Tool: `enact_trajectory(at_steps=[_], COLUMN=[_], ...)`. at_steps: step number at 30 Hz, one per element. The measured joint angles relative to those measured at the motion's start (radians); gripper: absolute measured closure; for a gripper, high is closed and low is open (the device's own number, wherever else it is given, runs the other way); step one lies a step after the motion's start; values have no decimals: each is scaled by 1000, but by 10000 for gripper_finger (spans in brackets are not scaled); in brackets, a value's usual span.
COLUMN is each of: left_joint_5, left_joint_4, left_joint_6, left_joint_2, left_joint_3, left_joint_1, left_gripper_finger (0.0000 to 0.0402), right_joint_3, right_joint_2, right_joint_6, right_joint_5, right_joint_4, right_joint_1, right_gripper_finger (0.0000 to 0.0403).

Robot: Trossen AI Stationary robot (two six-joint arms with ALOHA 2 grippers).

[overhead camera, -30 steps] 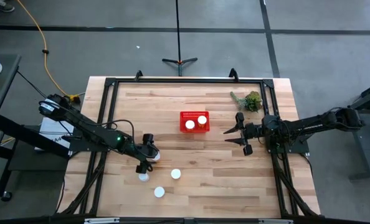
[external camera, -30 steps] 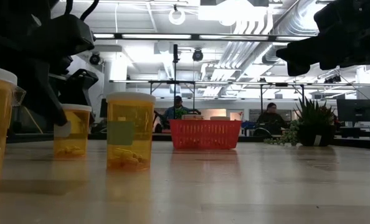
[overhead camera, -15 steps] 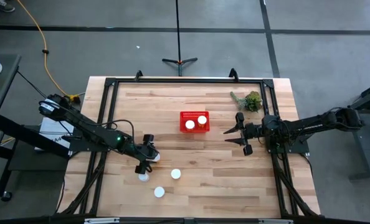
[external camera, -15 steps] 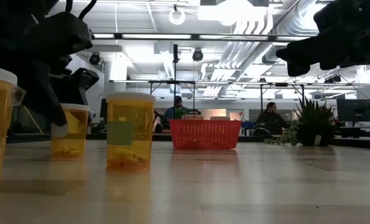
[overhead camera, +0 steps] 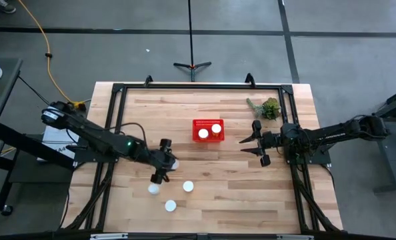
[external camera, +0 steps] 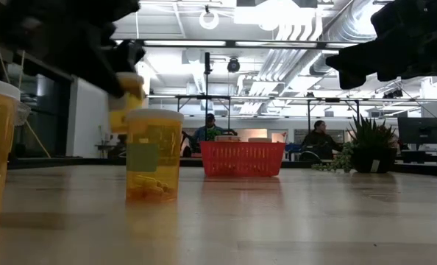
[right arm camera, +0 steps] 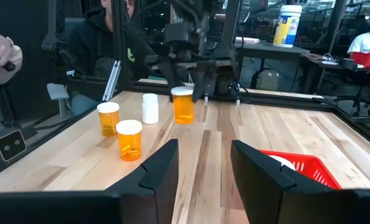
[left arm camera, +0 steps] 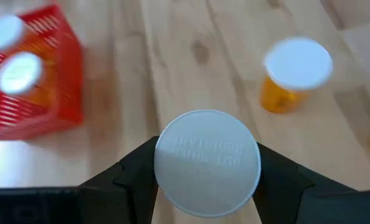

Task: Pick and place pill bottles into a basket
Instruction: Put the orange pill bottle into the red bin

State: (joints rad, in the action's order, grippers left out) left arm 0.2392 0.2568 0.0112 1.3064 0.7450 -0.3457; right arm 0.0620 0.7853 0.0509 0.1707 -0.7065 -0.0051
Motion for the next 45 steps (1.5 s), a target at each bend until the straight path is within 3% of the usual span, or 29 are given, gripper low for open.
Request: enact_trajectory(at_steps=[10,19,28,36,45], left_joint_5=[-155,-168,-236,-301,-339], left_joint_4=[12,-49,-146,-246,-199], left_joint_6=[121,172,213,258,270], left_joint_2=[0,0,5,128,267], left_joint_3=[134,159,159,167,310], left_joint_1=[185,317,434,528,609], left_gripper_finger=[162,156,158,163,159], right_joint_3=[0,0,0,0,0], right_joint_2=[0,0,0,0,0], right_joint_6=[-7,-7,-27,-25,-19], right_joint_5=[0,-21,-114,-116,-116], right_joint_4=[-1,-1,-1,-1,3], right_joint_1=[0,0,0,0,0], right_gripper_finger=[264,264,264,264,264])
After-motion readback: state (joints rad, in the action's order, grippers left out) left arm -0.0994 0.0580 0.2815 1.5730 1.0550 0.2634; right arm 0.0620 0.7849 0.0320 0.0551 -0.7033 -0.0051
